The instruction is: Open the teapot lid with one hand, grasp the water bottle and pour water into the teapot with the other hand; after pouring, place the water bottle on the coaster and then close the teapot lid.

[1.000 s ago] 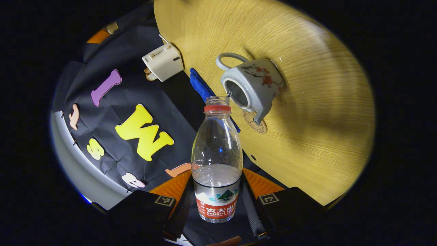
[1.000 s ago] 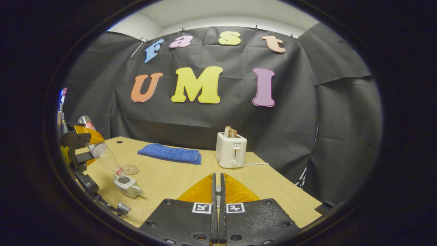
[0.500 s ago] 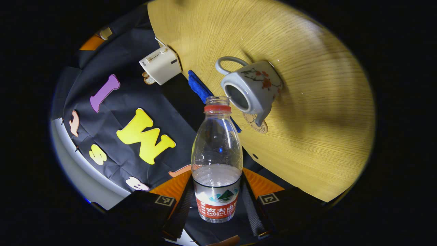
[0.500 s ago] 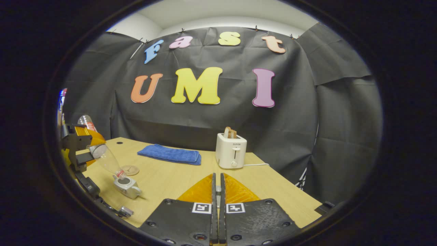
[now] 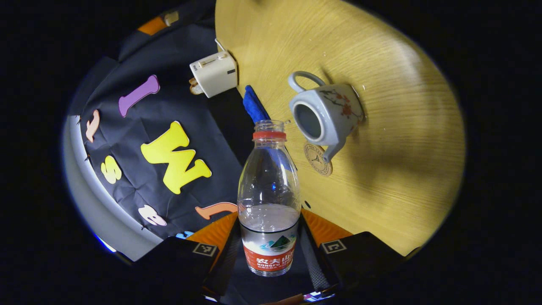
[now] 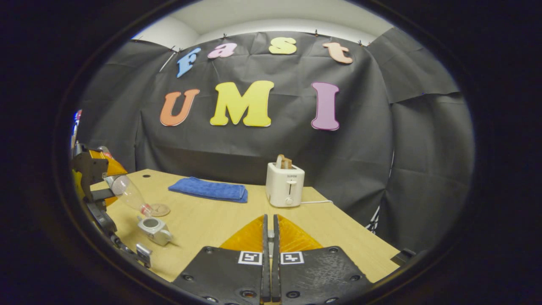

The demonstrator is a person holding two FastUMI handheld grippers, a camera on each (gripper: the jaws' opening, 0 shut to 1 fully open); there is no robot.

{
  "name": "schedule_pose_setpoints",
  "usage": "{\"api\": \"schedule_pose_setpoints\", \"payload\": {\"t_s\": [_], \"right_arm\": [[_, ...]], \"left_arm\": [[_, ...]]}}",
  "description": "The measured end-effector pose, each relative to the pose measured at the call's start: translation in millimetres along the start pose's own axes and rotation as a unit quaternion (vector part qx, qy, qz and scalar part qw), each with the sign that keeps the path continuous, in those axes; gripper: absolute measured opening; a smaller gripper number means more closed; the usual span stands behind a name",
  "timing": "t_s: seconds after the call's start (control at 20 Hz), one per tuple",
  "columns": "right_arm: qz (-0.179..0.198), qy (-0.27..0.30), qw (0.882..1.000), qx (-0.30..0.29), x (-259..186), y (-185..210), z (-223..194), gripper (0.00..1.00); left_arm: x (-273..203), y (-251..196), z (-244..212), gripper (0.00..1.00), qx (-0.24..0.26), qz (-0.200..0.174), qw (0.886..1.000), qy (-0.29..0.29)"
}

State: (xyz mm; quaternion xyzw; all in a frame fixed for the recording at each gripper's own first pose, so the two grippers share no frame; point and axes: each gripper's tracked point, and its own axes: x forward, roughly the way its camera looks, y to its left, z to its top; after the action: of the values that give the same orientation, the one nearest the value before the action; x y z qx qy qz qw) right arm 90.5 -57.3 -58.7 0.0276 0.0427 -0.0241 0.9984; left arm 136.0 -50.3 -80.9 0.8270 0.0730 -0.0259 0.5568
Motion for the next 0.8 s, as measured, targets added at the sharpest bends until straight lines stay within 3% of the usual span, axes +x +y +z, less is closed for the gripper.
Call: {"api": "schedule_pose_setpoints", "payload": {"t_s": [0.15,0.25,0.4,0.65,0.8], "right_arm": [[0.003,-0.002,1.0,0.011,-3,-1,3,0.01],[0.006,-0.001,1.0,0.016,-5,-1,3,0.01],[0.008,0.001,1.0,0.018,-5,-1,4,0.01],[0.002,-0.006,1.0,0.016,-6,-2,6,0.01],[0.0,-0.009,1.0,0.013,-4,-1,6,0.01]], "left_arm": [[3,-8,1,0.74,-0.137,-0.004,0.99,-0.019],[12,6,0,0.74,-0.243,-0.013,0.97,-0.028],[26,24,0,0.74,-0.368,-0.014,0.929,-0.043],[36,35,3,0.74,-0.501,-0.002,0.863,-0.071],[56,33,-2,0.74,-0.582,0.012,0.81,-0.071]]}}
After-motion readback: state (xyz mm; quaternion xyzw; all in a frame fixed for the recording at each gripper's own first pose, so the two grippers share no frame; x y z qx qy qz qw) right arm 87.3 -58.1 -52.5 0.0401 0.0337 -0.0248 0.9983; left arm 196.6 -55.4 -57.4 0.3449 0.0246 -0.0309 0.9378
